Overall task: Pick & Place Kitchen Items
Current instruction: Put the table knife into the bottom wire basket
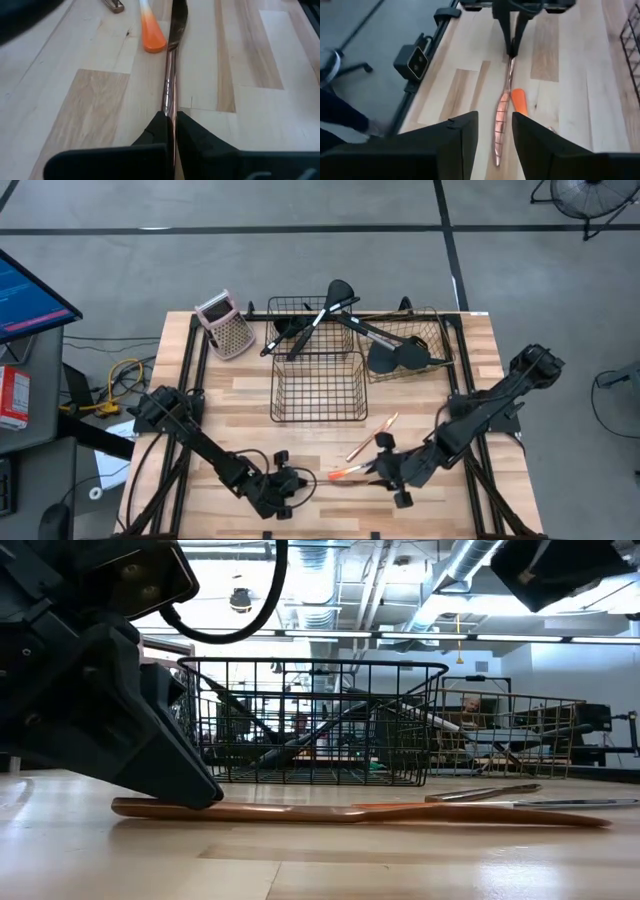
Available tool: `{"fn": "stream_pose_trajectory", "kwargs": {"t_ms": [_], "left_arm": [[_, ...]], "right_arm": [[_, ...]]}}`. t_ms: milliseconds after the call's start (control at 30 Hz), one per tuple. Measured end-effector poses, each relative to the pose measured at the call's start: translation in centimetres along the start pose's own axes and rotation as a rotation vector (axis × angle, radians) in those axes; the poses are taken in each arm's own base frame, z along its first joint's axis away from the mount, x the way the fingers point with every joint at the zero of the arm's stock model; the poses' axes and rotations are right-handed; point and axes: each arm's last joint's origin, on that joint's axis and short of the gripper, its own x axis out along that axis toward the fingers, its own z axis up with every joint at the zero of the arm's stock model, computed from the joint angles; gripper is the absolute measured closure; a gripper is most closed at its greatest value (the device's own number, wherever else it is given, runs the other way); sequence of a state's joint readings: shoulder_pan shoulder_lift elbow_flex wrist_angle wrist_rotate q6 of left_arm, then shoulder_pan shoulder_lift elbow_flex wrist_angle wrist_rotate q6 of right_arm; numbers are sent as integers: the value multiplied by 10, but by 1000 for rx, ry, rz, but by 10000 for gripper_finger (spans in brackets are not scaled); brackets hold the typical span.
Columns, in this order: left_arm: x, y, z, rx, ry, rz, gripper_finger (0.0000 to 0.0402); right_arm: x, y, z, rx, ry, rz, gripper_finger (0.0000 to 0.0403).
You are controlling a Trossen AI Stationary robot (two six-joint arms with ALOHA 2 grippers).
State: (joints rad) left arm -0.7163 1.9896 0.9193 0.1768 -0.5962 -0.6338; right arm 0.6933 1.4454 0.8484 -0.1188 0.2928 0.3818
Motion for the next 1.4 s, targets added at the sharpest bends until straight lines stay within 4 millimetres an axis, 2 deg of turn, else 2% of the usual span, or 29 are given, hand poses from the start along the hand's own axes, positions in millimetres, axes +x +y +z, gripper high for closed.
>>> {"fn": "stream_pose_trajectory", "kwargs": {"t_ms": [200,333,567,733,967,1167,1400], "left_arm": [[4,6,4,-19,-6,24,401],[6,8,6,-26,-8,31,401],[6,8,6,-78,-10,30,401],[6,8,6,-84,-10,29,401],[6,8,7,-91,-10,22,401],[6,8,7,-92,-10,20,401],[7,8,7,-94,-11,21,401]], "right_arm": [[28,0,1,-96,56,-41,284],[44,-5,1,-157,90,-69,269],[73,-15,-2,-215,154,-118,193],[101,-14,-2,-275,188,-159,151],[130,-7,10,-313,175,-175,158],[155,-16,13,-286,149,-194,174],[162,-30,15,-252,149,-217,185]]}}
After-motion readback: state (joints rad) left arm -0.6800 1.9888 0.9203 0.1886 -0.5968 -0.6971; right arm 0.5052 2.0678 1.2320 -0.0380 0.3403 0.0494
